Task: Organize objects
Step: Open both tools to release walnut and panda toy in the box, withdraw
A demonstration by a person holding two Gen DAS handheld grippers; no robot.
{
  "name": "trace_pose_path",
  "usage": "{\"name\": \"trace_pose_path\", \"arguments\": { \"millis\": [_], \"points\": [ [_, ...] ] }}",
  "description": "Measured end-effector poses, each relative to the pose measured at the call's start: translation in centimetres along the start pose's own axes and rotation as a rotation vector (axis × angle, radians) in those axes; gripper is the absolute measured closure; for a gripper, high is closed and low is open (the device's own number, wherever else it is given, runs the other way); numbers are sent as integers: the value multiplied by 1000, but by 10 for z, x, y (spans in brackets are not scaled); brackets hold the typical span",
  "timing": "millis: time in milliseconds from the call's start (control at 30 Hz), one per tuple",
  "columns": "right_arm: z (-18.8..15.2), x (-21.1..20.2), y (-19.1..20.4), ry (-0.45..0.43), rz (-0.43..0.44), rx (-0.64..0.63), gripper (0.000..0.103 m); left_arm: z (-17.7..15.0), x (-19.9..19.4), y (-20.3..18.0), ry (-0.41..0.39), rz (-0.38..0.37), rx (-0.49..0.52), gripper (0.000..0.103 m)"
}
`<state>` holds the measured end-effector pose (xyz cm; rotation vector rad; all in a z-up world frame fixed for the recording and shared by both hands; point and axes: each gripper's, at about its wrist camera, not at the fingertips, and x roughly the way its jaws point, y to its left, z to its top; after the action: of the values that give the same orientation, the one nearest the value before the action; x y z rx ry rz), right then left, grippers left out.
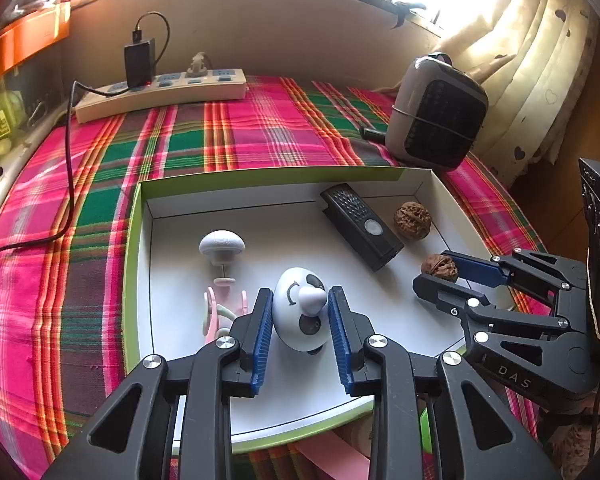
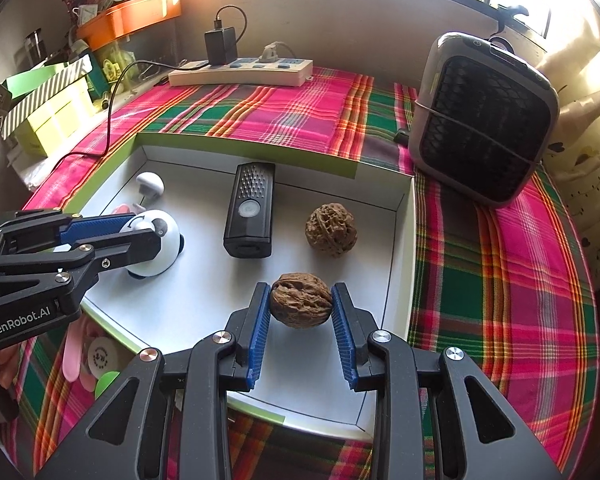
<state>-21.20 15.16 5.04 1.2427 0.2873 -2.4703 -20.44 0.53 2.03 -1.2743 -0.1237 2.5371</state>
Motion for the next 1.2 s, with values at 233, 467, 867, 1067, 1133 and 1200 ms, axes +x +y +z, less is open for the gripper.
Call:
{"name": "trace_pose_path", "arguments": {
  "millis": [233,467,867,1067,1133,1200],
  "points": [
    [0,2,2,0,-3,-3,71,-1,1,0,5,6,1,75],
    [1,2,2,-2,-5,-2,71,-1,1,-1,6,16,7,74],
    [0,1,2,-1,-3,4,70,-1,1,-1,1,25,3,65],
    [0,0,3,-8,-5,7,64,-1,0,0,2,27,1,64],
    [0,-1,4,-9,-6,8,64,-1,0,-1,2,29,-2,63],
    [-1,-2,4,-11,-7,9,63,-2,-1,-1,-2,30,3,63]
  ]
}}
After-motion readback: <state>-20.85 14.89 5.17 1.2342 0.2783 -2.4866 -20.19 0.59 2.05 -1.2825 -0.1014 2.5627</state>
